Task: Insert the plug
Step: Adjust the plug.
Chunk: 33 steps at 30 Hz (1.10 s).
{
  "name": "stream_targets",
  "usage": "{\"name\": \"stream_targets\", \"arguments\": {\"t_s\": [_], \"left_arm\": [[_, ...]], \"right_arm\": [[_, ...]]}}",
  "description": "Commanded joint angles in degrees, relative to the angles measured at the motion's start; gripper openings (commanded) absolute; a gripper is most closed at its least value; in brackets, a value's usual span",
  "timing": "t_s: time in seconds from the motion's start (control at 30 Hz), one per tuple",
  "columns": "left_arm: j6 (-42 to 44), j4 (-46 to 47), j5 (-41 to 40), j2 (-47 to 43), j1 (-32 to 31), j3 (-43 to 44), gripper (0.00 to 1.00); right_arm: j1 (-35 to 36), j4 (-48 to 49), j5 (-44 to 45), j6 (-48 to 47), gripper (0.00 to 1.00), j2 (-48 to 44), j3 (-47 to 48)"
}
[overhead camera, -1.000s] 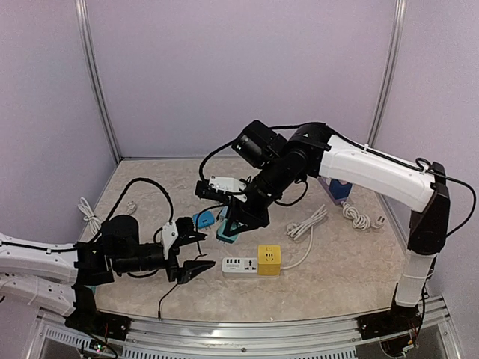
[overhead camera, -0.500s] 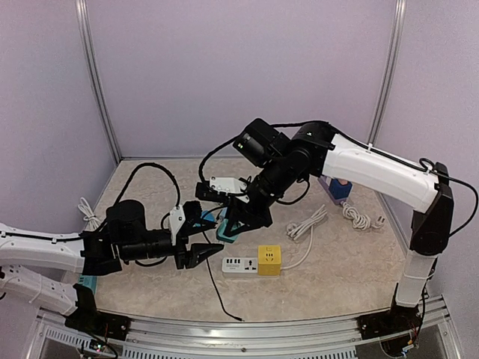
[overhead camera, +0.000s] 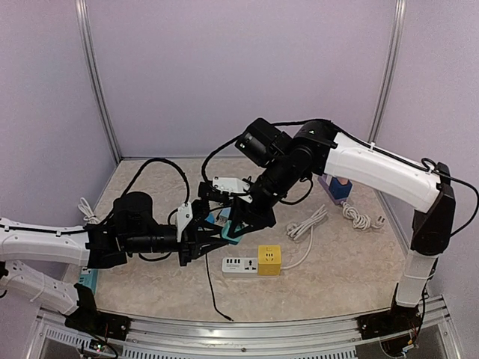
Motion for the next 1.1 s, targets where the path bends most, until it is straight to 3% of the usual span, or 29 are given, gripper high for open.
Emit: {"name": "stream_targets", "arguments": {"t_s": [0.0,0.17,0.2,0.23,0.27,0.3,0.37,0.6,0.77,0.87,0.97,1.07], "left_arm": [[-2.69,-4.60,2.41,2.02,-0.06,2.90,0.00],[-5.92,-0.14,0.61,1.09,0.56,0.84,0.00],[-6.50,0.92,0.40,0.54,0.74,0.22,0.10],[-7.11,2.04,-0.17,0.18,0.88,-0.19,0.31],[-7.52,2.46,-0.67,-0.25,0.97,-0.57,0.44],[-7.63,3.11,-0.55,-0.35,1.05,-0.91,0.51],[-8.13,4.53,-0.18,-0.46,1.11,-1.58,0.54],[-9.00,10.38,1.79,-2.81,1.42,-4.77,0.38],[-8.29,8.28,2.37,-2.27,1.66,-3.87,0.47],[-8.73,9.04,3.16,-1.68,1.85,-3.83,0.47],[-8.53,9.49,4.15,-1.61,1.98,-3.41,0.38],[-8.14,8.24,4.91,-1.23,1.96,-2.43,0.19]], "right_arm": [[1.85,1.27,1.16,-2.28,0.00,0.03,1.18],[1.96,2.12,0.97,-2.24,0.00,-0.70,0.92],[1.94,2.30,0.98,-2.35,0.00,-0.97,0.73],[1.95,2.43,1.12,-2.45,0.00,-1.36,0.60],[1.96,2.71,1.24,-2.42,0.00,-1.53,0.39],[1.98,2.94,1.37,-2.38,0.00,-1.84,0.16],[2.00,3.45,1.43,-2.23,0.00,-2.21,-0.22],[1.94,3.74,1.46,-2.02,0.00,-2.50,-0.80],[1.95,4.51,0.34,-2.12,0.00,-3.16,-0.69],[1.98,5.01,0.11,-2.24,0.00,-3.63,-1.09],[1.96,5.09,-0.13,-2.29,0.00,-3.73,-1.23],[2.02,5.25,-0.49,-2.37,0.00,-3.76,-1.23]]}}
